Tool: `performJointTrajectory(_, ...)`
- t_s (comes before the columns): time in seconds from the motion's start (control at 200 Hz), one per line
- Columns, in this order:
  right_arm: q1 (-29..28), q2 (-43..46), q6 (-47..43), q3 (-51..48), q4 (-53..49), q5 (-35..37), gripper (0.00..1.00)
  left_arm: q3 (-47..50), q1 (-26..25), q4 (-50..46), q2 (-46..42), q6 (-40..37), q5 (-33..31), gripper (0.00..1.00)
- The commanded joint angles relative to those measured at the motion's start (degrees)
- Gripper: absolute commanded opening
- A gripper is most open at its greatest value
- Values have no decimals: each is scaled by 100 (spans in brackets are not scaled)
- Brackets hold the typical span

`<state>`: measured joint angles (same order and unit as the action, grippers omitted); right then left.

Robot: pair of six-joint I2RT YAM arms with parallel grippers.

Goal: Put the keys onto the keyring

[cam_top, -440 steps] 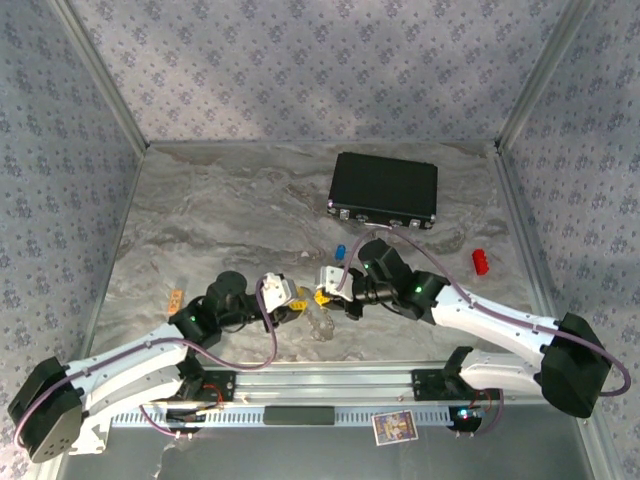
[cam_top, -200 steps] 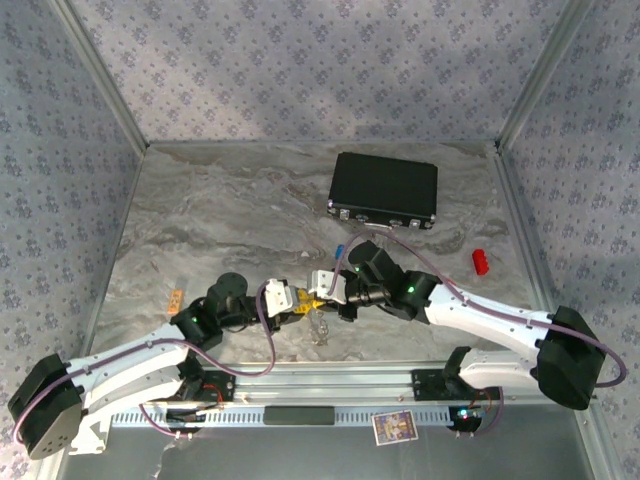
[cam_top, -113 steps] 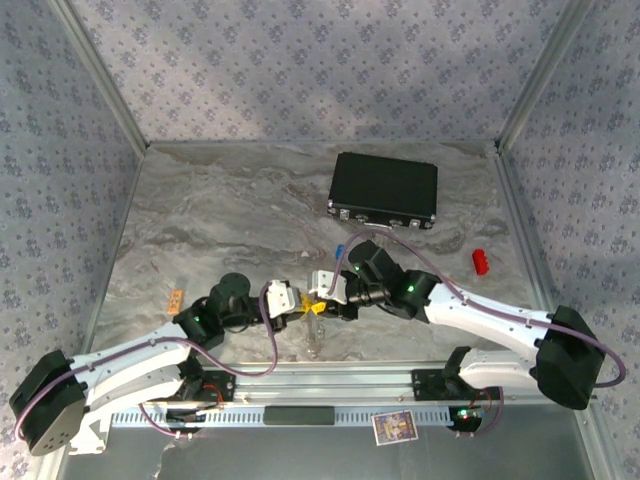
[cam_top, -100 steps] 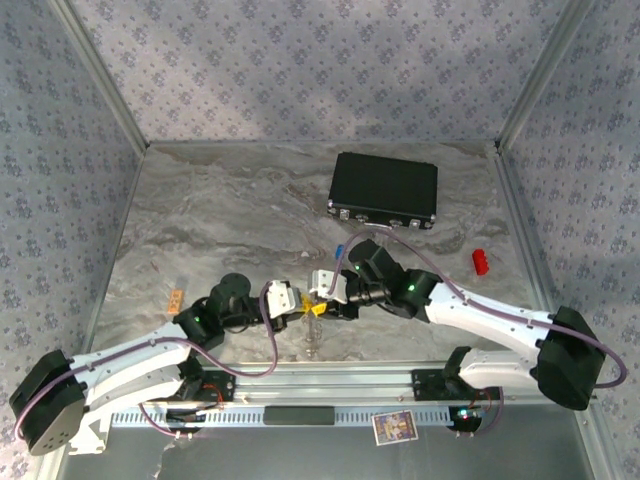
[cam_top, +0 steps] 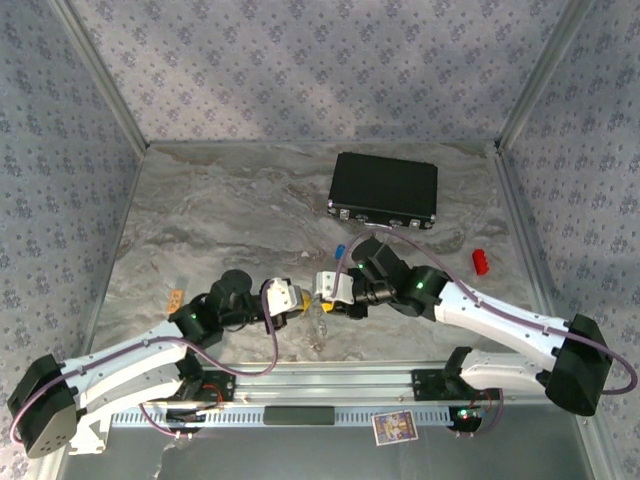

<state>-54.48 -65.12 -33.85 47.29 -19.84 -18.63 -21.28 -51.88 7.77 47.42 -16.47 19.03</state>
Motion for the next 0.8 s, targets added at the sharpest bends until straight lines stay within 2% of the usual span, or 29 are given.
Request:
performJointTrajectory(0.0, -78, -134, -130, 196, 112, -79, 27, -356, -43, -290, 1, 20, 54, 0)
performJointTrajectory(0.41, -158, -284, -174, 77, 536, -97, 24, -551, -45, -528, 110, 126, 312, 0)
performJointTrajectory(0.625, -86, -63, -324, -7, 384, 43, 29, -575, -42, -575, 90, 82, 258, 0)
performJointTrajectory(0.8, -89, -203, -417, 35, 419, -145, 27, -573, -43, -480, 105, 70, 324, 0)
